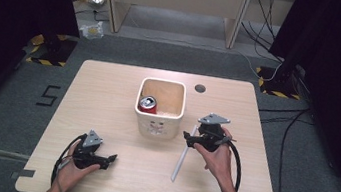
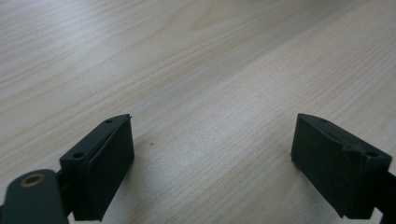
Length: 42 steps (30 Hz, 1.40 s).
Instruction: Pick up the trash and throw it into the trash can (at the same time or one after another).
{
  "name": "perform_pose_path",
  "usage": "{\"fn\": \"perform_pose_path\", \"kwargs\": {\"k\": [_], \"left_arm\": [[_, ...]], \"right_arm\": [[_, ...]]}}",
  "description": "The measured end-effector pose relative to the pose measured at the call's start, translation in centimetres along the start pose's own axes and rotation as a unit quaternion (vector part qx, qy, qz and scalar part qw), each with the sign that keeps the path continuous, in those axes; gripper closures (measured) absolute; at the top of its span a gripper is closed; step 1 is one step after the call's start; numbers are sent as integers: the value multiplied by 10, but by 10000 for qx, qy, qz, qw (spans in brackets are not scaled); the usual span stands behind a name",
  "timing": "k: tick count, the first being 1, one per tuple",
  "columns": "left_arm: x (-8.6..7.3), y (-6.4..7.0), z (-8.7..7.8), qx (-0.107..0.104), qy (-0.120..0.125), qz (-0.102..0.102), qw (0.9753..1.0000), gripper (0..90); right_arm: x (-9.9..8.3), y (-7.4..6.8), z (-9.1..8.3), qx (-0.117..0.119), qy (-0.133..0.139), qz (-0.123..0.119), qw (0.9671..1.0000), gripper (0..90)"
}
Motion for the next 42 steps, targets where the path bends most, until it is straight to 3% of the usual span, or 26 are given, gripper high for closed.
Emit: {"fn": "perform_pose_path", "kwargs": {"k": [7,18,24,42], "left_arm": [[0,0,0,1,7,-8,10000,123],[0,0,0,1,0,1,10000,124],[0,0,0,-8,13,-16,10000,124],[0,0,0,-5,4,-7,10000,124]], "right_arm": [[-19,-5,15,59,-129,140,9998,245],[-37,-6,29,-132,-269,160,9994,262],[-52,-11,40,2,-410,257,9988,296],[-64,-7,40,82,-533,256,9982,432]]}}
Point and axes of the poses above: each handheld gripper's, and its own axes: z roughly forward along the jaws, x roughly out of its top, y roughly to its right, the point moved 8 cm from there along z, roughly forward along the jaws, and after that the axes turned 5 degrees about -z, right-handed, at the moved point
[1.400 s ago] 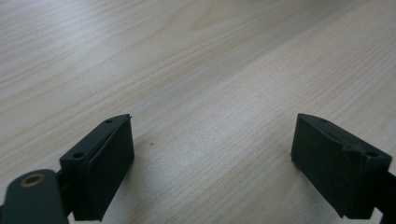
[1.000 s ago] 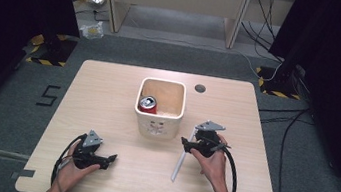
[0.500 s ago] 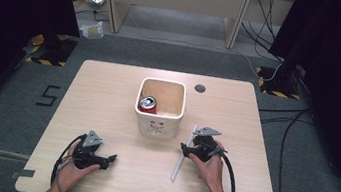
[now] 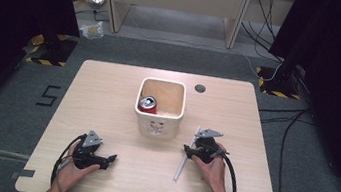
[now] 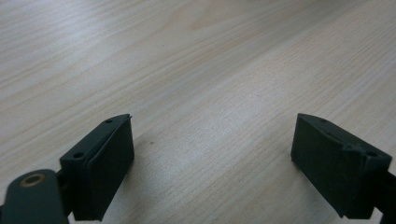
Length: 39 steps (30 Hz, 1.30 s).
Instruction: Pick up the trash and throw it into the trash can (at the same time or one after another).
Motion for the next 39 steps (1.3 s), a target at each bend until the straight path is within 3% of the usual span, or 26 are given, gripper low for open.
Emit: {"fn": "perform_pose_path", "kwargs": {"k": [10,19,23,26,29,39], "left_arm": [[0,0,0,-1,1,-7,10000,125],[0,0,0,2,-12,1,10000,125],[0,0,0,0,-1,-6,10000,125],[0,0,0,2,-8,-4,10000,125],[0,0,0,-2,-1,-5,10000,125],[0,0,0,-1,0,-6,10000,125]], "right_arm": [[-6,4,-1,-21,-85,-89,9999,521],[-5,7,-1,110,-28,-348,9993,760],[-6,9,-3,90,-74,-340,9994,761],[-9,13,-7,-45,-182,-246,9995,664],[-11,13,-9,-38,-212,-160,9996,638],[-16,11,-14,169,-173,-64,9997,792]]}}
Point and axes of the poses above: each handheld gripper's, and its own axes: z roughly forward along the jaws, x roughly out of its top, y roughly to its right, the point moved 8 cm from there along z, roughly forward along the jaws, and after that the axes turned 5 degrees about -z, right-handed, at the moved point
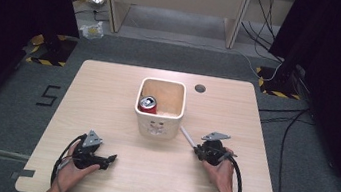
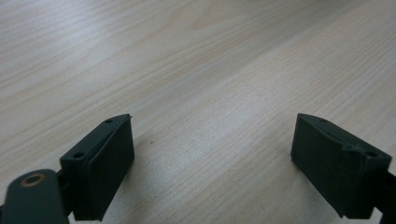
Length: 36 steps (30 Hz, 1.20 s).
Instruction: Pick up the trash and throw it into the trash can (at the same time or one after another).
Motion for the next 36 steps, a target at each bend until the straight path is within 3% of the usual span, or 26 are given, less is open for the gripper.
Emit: {"fn": "perform_pose_path", "kwargs": {"k": [7,10,23,29,36], "left_arm": [[0,0,0,1,-9,1,10000,125],[0,0,0,2,-9,2,10000,125],[0,0,0,3,-7,1,10000,125],[0,0,0,4,-14,8,10000,125],[0,0,0,0,-1,0,10000,124]], "right_arm": [[1,9,-4,-29,174,128,9998,797],[7,18,-16,-123,381,181,9990,798],[28,37,-49,-337,819,220,9958,798],[37,41,-59,-357,954,286,9944,798],[54,42,-72,-376,1111,189,9929,798]]}}
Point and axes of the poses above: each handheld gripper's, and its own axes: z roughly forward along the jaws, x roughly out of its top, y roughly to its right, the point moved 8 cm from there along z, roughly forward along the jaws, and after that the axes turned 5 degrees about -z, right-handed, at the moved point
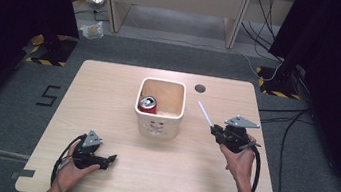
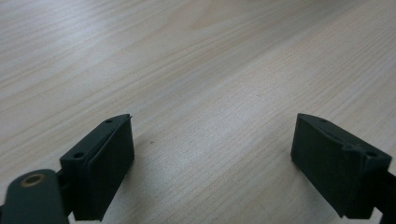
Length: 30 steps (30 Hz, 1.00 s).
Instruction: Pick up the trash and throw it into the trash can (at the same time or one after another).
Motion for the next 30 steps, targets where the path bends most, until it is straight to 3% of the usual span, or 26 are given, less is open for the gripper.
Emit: {"fn": "perform_pose_path", "kwargs": {"k": [11,30], "left_arm": [[0,0,0,1,-1,1,10000,125],[0,0,0,1,-1,1,10000,125]], "right_arm": [[35,-1,-16,-6,253,-183,9995,798],[86,-36,-14,409,476,-572,9964,797]]}}
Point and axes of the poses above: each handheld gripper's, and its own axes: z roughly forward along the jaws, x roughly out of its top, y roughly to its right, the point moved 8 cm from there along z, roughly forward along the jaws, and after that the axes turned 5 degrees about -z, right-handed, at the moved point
